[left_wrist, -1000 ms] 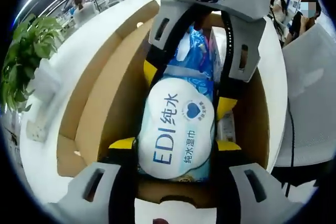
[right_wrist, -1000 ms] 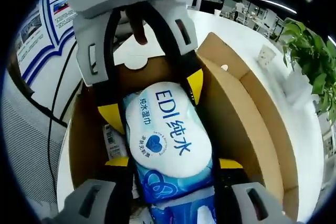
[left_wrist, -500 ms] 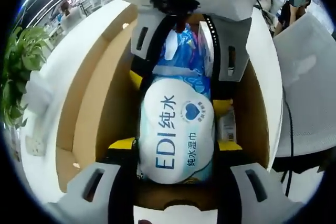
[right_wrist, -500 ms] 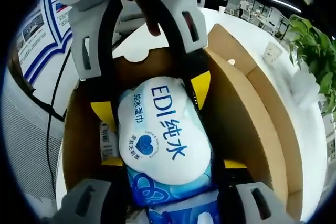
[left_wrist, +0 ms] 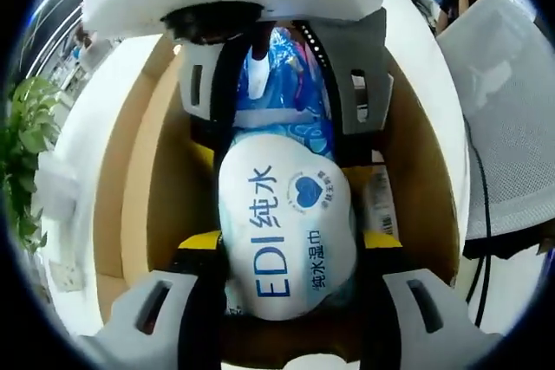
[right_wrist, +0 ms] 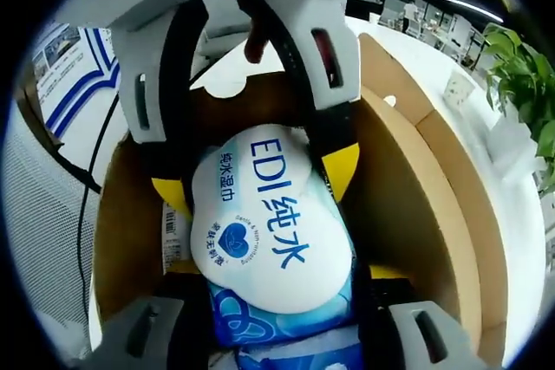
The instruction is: Operate the shoe box by opening the lid, removing the specified soft item, and placing it in the target area until the item is outside and the box remains undamaged.
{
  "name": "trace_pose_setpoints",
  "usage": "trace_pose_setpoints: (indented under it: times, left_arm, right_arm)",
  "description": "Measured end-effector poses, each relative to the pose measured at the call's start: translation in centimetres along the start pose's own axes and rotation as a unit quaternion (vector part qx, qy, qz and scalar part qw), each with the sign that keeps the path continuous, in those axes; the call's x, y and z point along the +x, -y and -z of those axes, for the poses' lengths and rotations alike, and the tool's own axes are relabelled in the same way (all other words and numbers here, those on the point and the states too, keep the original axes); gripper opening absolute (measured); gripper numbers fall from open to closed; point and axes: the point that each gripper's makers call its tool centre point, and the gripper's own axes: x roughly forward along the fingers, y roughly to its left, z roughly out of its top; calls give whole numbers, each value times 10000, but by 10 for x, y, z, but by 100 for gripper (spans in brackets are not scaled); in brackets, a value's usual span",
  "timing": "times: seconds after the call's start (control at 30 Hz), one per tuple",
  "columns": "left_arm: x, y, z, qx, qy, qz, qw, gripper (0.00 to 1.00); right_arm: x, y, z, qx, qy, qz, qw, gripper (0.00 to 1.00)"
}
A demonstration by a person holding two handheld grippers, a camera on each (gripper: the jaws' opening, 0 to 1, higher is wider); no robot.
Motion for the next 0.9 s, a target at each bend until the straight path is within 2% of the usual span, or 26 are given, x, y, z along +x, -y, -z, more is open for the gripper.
trace_pose_setpoints:
  times: [0.23, 0.37, 0.53, 0.9]
  left_arm:
    - [3, 0, 1, -4, -4, 141, 9999, 61]
    - [5, 1, 1, 113, -150, 226, 9996, 60]
    - [0, 2, -1, 262, 75, 197, 9994, 59]
    - [-2, 10, -4, 302, 97, 328, 9990, 58]
  right_arm:
    - [2, 0, 0, -2, 29, -29, 10000, 66]
    - [4, -1, 3, 27, -36, -30, 10000, 65]
    - [4, -1, 2, -31, -52, -2, 10000, 62]
    - [-4, -11, -3, -113, -84, -99, 9999, 56]
